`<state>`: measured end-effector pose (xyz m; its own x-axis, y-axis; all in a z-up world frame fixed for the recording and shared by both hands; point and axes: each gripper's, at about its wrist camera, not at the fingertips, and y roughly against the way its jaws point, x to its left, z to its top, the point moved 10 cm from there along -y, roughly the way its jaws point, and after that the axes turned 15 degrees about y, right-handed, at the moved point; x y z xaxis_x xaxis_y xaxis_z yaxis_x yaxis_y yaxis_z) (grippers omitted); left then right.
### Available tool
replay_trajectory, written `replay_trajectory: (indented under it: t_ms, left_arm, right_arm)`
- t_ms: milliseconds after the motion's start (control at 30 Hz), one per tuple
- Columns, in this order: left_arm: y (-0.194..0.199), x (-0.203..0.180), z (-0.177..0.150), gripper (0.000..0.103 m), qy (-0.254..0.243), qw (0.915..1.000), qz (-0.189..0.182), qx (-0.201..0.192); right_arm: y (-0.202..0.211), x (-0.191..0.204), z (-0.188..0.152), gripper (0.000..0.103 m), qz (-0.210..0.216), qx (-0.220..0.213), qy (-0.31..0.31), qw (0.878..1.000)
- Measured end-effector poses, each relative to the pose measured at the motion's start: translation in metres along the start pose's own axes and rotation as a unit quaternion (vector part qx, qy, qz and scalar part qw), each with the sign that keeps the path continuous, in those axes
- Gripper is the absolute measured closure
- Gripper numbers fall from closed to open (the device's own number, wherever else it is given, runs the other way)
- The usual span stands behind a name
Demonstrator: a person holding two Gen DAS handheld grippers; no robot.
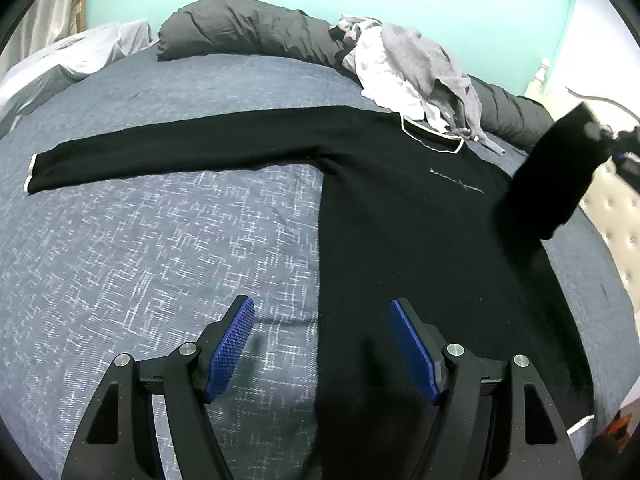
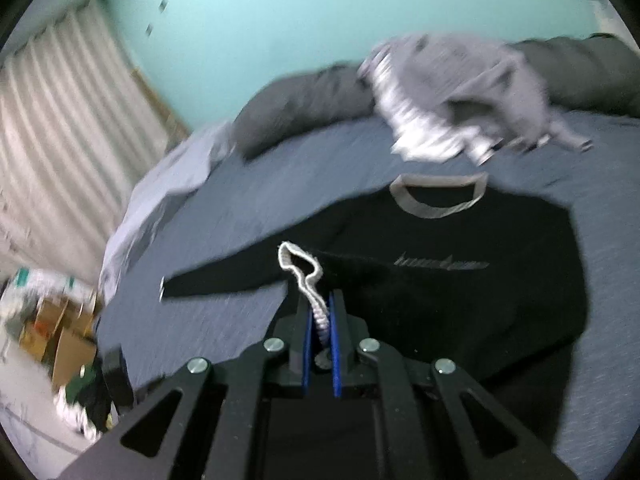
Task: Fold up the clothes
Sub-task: 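Carry the cuff across the sweatshirt body with the right gripper and release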
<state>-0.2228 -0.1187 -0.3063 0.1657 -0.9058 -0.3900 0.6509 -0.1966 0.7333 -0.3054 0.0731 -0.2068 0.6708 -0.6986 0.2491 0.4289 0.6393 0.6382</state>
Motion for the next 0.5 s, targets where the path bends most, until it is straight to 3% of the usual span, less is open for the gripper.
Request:
replay_trajectory:
  t_ms: [200, 367, 467, 500]
  left_arm:
    - [0.003, 0.010, 0.002, 0.029, 0.011, 0.9999, -0.003, 0.002]
    - [0.002, 0.010, 0.003, 0.029, 0.010, 0.9999, -0.007, 0.005]
    - [0.000, 0.008, 0.003, 0.029, 0.009, 0.9999, -0.009, 0.007]
    - [-0.001, 0.007, 0.002, 0.029, 0.008, 0.9999, -0.009, 0.008]
  right_arm:
    - [-0.064, 0.035, -0.053, 0.096, 0.012, 0.068, 0.021, 0.997]
    - [-0.078, 0.039, -0.071, 0.095, 0.021, 0.083, 0.023, 0.996]
    - [-0.080, 0.047, -0.072, 0.086, 0.042, 0.083, 0.027, 0.995]
    - [-0.076, 0.047, -0.071, 0.075, 0.044, 0.078, 0.031, 0.995]
